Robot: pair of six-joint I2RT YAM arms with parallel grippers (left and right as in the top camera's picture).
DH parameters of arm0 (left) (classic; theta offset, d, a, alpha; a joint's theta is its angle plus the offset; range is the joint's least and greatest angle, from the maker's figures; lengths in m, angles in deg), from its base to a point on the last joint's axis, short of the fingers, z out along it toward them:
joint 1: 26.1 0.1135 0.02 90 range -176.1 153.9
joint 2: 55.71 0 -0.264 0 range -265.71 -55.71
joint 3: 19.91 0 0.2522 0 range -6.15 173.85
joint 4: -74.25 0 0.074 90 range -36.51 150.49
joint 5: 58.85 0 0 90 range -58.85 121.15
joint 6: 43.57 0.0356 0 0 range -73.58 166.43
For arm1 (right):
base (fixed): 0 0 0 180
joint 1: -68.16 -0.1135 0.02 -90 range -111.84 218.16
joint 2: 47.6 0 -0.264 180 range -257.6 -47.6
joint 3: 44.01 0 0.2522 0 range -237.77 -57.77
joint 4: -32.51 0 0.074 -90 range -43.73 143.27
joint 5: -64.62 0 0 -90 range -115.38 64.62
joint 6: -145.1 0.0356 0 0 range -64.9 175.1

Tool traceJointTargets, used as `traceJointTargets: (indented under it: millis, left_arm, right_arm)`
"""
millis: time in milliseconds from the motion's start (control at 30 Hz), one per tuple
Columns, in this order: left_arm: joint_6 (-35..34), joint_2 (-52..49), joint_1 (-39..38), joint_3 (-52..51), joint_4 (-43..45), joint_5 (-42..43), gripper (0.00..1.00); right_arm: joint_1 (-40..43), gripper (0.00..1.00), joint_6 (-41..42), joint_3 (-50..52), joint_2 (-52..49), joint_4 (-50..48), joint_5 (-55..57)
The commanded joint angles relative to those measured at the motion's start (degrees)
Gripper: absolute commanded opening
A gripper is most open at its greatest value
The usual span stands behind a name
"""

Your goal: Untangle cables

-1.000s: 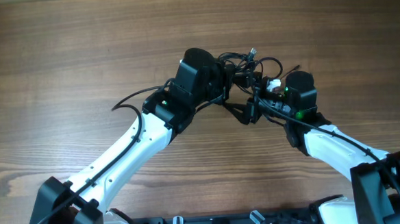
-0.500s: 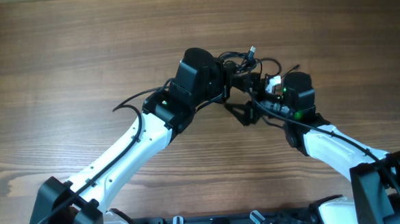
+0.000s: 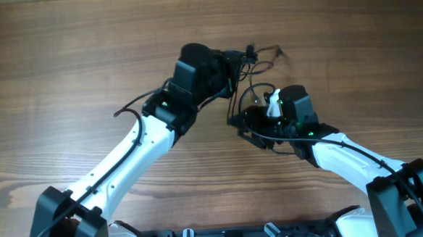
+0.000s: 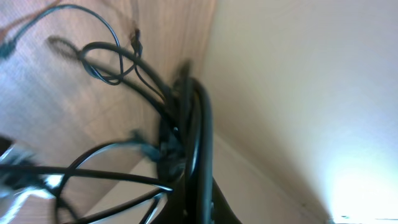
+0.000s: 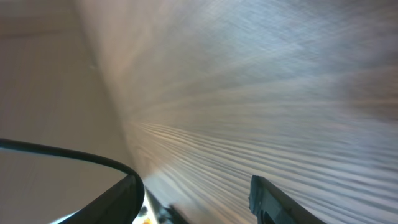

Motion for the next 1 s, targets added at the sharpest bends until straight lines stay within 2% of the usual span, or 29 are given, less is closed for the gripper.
traceJointTargets:
  millis: [0,167,200,267,367,467,533,633,700,800,833,967]
  left_arm:
    - [-0.15,0.55,4.66,0.72,5.73,-0.35,0.04]
    - [0.02,0.55,11.15,0.72,10.78,-0.26,0.04]
    - [0.31,0.55,11.91,0.72,10.49,0.31,0.04]
    - [0.31,0.55,12.11,0.72,9.25,0.72,0.04]
    - [0.39,0.55,12.11,0.72,7.26,1.42,0.04]
    - [4.37,0.55,12.09,0.72,7.13,1.99,0.04]
    - [10.78,0.52,11.52,0.72,7.08,3.61,0.04]
    - [14.34,0.52,9.53,0.72,6.82,4.61,0.04]
    - [14.32,0.52,6.97,0.72,6.67,4.57,0.04]
    - [14.32,0.52,3.48,0.72,6.64,3.65,0.04]
    - [14.32,0.52,2.38,0.72,6.49,2.84,0.04]
    - [13.42,0.52,-0.55,0.72,6.27,2.19,0.04]
  right_arm:
    - [0.04,0.59,-10.69,0.96,-0.55,8.50,-0.20]
    - [3.50,0.61,-11.45,0.96,-0.55,22.21,3.23]
    - [5.01,0.66,-11.47,0.96,-0.55,23.58,4.83]
    - [8.66,0.70,-11.47,0.96,-0.55,24.02,6.86]
    - [17.84,0.88,-11.69,0.96,-0.52,23.65,6.95]
    - [28.15,0.99,-17.38,0.96,-0.52,23.71,6.97]
    - [33.48,1.00,-19.76,0.96,-0.52,22.56,2.64]
    - [33.55,1.00,-25.16,0.96,-0.52,12.39,-17.35]
    - [31.41,1.00,-23.65,0.96,-0.52,0.74,-25.68]
    - [24.63,1.00,-14.19,0.96,-0.52,-16.90,-26.18]
    - [21.64,0.97,-8.52,0.96,-0.52,-23.85,-24.22]
    - [16.81,0.93,4.96,0.96,-0.55,-30.75,-12.55]
